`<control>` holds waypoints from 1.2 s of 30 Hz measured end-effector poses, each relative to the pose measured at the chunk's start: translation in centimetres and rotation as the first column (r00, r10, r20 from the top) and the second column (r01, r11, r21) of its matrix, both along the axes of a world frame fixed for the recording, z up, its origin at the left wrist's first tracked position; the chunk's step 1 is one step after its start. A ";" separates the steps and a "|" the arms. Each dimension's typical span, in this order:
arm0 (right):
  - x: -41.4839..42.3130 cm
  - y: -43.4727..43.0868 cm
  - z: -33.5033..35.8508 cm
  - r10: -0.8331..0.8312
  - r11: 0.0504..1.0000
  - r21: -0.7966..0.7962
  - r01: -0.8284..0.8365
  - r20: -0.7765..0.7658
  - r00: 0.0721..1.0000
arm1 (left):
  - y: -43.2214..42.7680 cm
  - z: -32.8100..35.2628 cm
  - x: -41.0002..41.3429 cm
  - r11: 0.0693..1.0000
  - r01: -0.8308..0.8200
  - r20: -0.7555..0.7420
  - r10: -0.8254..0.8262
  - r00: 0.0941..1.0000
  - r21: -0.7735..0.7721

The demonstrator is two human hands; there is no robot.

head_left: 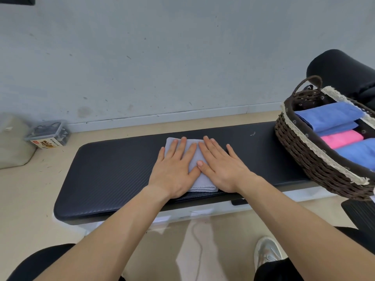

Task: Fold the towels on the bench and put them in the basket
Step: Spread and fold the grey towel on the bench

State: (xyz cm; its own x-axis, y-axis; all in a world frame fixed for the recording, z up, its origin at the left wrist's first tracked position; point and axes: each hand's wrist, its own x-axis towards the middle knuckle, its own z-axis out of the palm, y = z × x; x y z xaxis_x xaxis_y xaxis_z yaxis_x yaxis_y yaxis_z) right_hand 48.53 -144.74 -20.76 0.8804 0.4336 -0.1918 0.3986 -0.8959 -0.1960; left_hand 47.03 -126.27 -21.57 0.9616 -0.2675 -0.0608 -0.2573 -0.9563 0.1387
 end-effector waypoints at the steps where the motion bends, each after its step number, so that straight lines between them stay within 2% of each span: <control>1: -0.1 0.0 -0.2 -0.004 1.000 0.014 0.004 -0.002 1.000 | 0.1 0.0 0.0 1.000 0.003 -0.009 -0.003 1.000 0.000; 4: -0.2 0.2 -0.2 -0.018 0.999 0.031 0.018 -0.010 1.000 | 0.3 0.2 0.2 0.999 0.009 -0.055 -0.011 0.998 -0.043; 8: -0.1 0.4 0.1 -0.030 0.999 0.025 0.031 -0.020 0.999 | 0.7 0.5 0.4 0.974 -0.034 -0.069 0.019 0.997 -0.222; 13: 0.1 0.3 0.0 -0.028 0.999 0.023 0.028 -0.013 1.000 | 0.2 0.3 -0.1 0.995 -0.084 -0.002 0.084 0.996 -0.048; 18: 0.0 0.3 -0.2 -0.021 0.999 0.030 0.022 -0.023 1.000 | 0.1 0.2 0.5 0.987 -0.125 -0.087 0.116 0.989 -0.100; 21: 0.0 0.3 0.1 -0.027 0.999 0.041 0.028 -0.033 0.999 | 0.5 0.8 0.7 0.968 -0.122 -0.104 0.101 0.989 -0.220; 24: 0.3 0.5 0.5 -0.035 0.998 0.056 0.037 -0.043 0.998 | 1.4 1.9 0.9 0.865 -0.159 -0.100 0.126 0.987 -0.476; 25: 0.4 0.6 0.7 -0.038 0.997 0.062 0.041 -0.048 0.998 | 1.7 2.3 0.9 0.843 -0.187 -0.072 0.175 0.982 -0.504; 27: 0.7 0.7 1.6 -0.044 0.996 0.072 0.048 -0.053 0.998 | 2.4 2.6 0.5 0.857 -0.317 -0.037 0.332 0.943 -0.405; 29: 1.1 0.8 2.6 -0.045 0.996 0.076 0.046 -0.024 0.999 | 3.0 3.0 0.1 0.841 -0.486 -0.113 0.473 0.874 -0.238; 31: 1.6 1.0 3.5 -0.066 0.994 0.088 0.064 0.022 0.998 | 3.3 3.2 0.1 0.821 -0.534 -0.209 0.497 0.842 -0.201; 33: 2.1 1.4 4.1 -0.117 0.989 0.097 0.113 0.039 0.992 | 3.4 3.4 0.4 0.806 -0.510 -0.242 0.452 0.858 -0.302; 36: 2.7 1.9 4.6 -0.161 0.985 0.058 0.162 -0.013 0.987 | 3.6 4.5 1.0 0.769 -0.438 -0.195 0.394 0.898 -0.466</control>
